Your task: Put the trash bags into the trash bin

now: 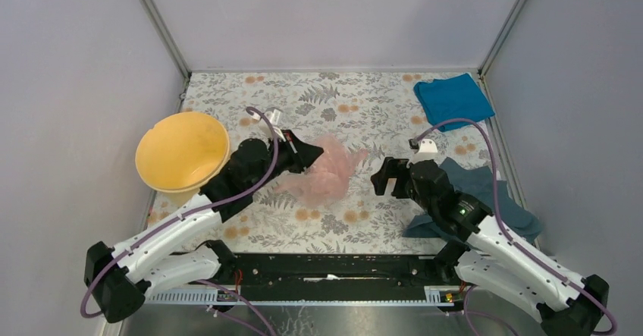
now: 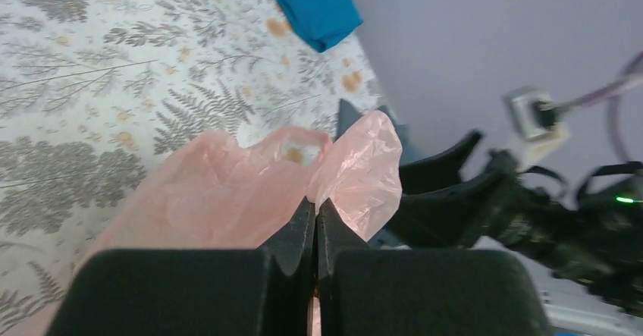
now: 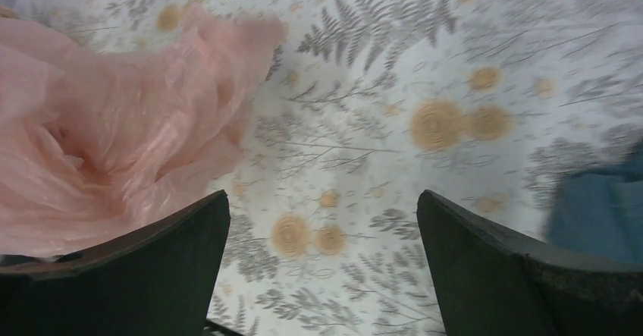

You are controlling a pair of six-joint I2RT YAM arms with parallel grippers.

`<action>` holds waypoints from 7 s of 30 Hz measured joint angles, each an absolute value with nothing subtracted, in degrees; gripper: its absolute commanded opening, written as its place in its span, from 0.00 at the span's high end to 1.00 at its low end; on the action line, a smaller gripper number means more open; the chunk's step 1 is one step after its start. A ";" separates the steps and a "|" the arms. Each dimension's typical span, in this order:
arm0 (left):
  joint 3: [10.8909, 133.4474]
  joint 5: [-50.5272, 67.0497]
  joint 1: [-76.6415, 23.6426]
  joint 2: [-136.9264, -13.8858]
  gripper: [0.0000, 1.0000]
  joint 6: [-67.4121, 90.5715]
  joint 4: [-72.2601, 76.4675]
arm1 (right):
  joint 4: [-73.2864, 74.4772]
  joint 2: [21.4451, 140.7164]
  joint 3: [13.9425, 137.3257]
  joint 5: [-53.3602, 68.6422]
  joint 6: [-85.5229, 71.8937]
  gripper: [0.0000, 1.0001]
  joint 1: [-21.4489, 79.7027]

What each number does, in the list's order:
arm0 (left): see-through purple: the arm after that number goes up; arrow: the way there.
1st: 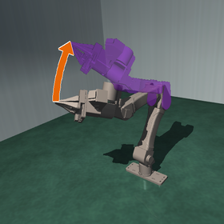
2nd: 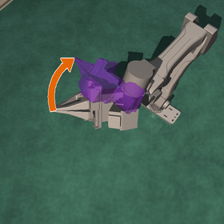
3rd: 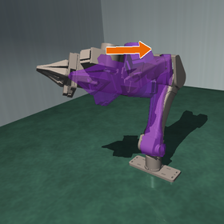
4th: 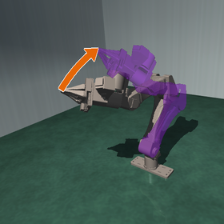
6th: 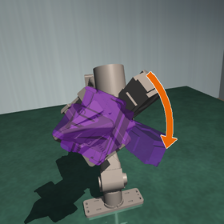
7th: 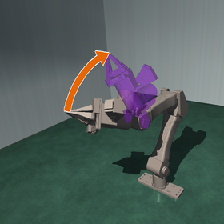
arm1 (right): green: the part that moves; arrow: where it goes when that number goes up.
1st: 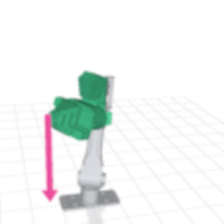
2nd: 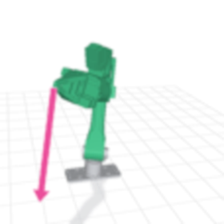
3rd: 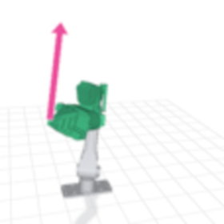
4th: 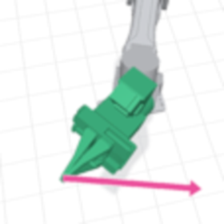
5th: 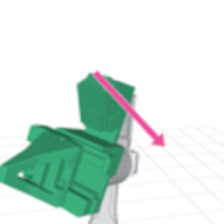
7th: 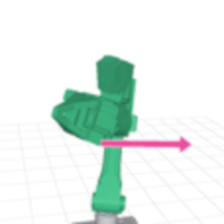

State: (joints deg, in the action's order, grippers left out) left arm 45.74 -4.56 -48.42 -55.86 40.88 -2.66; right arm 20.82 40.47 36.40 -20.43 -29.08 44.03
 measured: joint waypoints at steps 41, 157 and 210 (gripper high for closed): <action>35.59 12.25 -46.13 -70.08 1.00 52.90 9.82 | -15.49 60.60 22.28 27.53 -48.62 1.00 24.67; 72.93 -6.48 -37.12 -80.18 1.00 32.42 -38.72 | 21.08 72.34 62.65 2.57 -19.46 1.00 23.31; 90.19 -0.01 -32.93 -73.21 1.00 33.82 -38.11 | 20.14 63.83 73.32 7.64 -22.63 1.00 23.27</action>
